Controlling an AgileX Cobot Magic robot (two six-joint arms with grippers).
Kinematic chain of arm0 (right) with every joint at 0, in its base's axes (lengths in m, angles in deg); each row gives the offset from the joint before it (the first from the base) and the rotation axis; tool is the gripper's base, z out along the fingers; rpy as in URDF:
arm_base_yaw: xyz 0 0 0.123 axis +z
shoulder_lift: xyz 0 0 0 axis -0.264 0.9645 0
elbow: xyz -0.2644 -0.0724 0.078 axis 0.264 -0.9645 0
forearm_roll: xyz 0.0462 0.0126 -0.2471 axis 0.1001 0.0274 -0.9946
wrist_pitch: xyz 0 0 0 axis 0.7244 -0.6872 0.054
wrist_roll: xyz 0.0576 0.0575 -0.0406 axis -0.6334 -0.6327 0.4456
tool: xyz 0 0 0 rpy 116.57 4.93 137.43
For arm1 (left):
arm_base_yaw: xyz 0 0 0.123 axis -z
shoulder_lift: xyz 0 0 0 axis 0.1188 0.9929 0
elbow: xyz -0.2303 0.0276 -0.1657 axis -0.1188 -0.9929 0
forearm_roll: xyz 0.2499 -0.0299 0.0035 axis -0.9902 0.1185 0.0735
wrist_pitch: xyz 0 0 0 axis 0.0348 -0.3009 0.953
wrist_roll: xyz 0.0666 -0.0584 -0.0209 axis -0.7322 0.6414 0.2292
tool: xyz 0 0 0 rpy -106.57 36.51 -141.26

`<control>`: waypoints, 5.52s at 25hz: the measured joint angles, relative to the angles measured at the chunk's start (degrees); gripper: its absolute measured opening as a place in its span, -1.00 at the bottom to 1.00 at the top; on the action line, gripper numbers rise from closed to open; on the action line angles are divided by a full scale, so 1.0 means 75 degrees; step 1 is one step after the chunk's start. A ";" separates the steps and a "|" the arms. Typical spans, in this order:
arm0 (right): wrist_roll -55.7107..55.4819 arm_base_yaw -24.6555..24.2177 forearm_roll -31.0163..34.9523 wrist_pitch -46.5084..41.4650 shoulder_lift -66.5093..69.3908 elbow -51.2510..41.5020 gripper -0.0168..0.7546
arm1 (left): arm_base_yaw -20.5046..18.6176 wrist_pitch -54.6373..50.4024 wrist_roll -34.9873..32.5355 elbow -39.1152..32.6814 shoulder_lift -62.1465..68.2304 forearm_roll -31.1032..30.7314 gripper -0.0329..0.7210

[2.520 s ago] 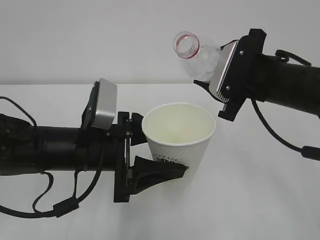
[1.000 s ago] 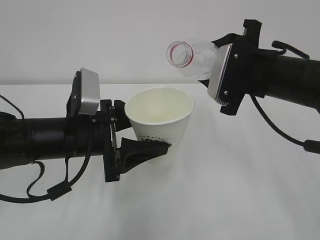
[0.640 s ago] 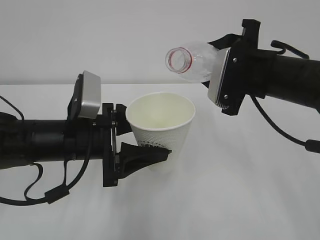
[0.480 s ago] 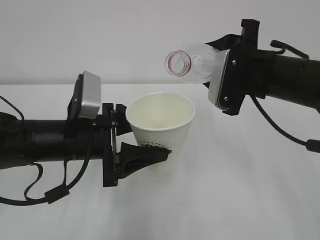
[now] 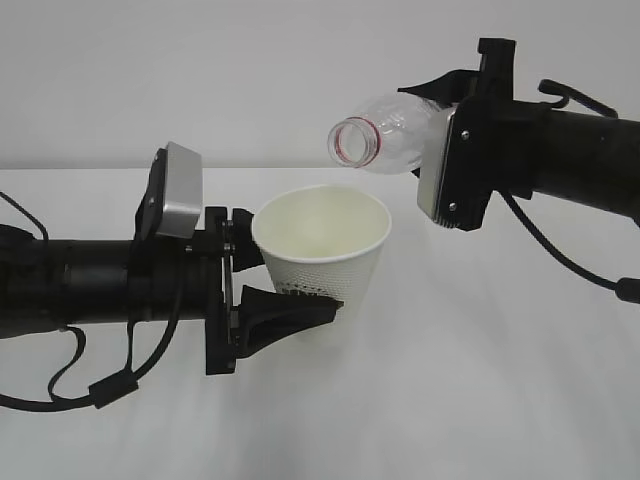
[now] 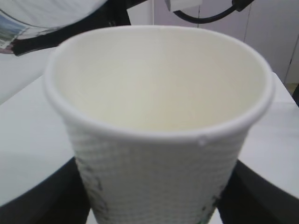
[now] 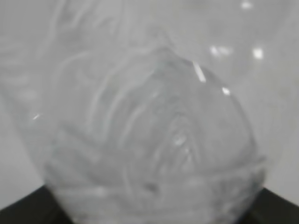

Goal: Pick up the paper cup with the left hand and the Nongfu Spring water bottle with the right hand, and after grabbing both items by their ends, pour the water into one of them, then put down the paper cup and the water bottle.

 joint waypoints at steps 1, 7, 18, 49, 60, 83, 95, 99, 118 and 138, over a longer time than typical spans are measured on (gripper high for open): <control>0.0056 0.0000 0.0000 0.0000 0.0000 0.0000 0.24 | 0.0000 0.0000 0.0000 0.0000 0.0000 -0.0017 0.54; 0.0345 0.0000 0.0000 0.0000 0.0000 0.0000 0.24 | 0.0000 0.0000 0.0027 0.0000 0.0000 -0.0297 0.53; 0.0844 0.0000 0.0332 0.0052 0.0000 0.0082 0.24 | 0.0000 0.0000 0.0044 0.0000 0.0000 -0.0297 0.52; 0.1643 0.0000 0.0666 0.0171 0.0000 0.0340 0.24 | 0.0000 0.0000 0.0055 0.0000 0.0000 0.0019 0.52; 0.1994 0.0000 0.0697 0.0171 0.0000 0.0340 0.24 | 0.0000 0.0000 0.0055 0.0000 0.0000 0.0019 0.52; 0.2397 0.0000 0.0697 0.0171 0.0000 0.0340 0.24 | 0.0000 0.0000 0.0055 0.0000 0.0000 0.0049 0.52; 0.2426 0.0000 0.0697 0.0171 0.0000 0.0340 0.24 | 0.0000 0.0000 0.0055 0.0000 0.0000 0.0059 0.50; 0.2426 0.0000 0.0697 0.0171 0.0000 0.0340 0.24 | 0.0000 0.0000 -0.0058 0.0000 0.0000 0.0059 0.50; 0.2431 0.0000 0.0727 0.0176 0.0000 0.0340 0.24 | 0.0000 0.0000 -0.0257 0.0000 0.0000 0.0059 0.50; 0.2431 0.0000 0.0727 0.0176 0.0000 0.0340 0.24 | 0.0000 0.0000 -0.0274 0.0000 0.0000 0.0059 0.48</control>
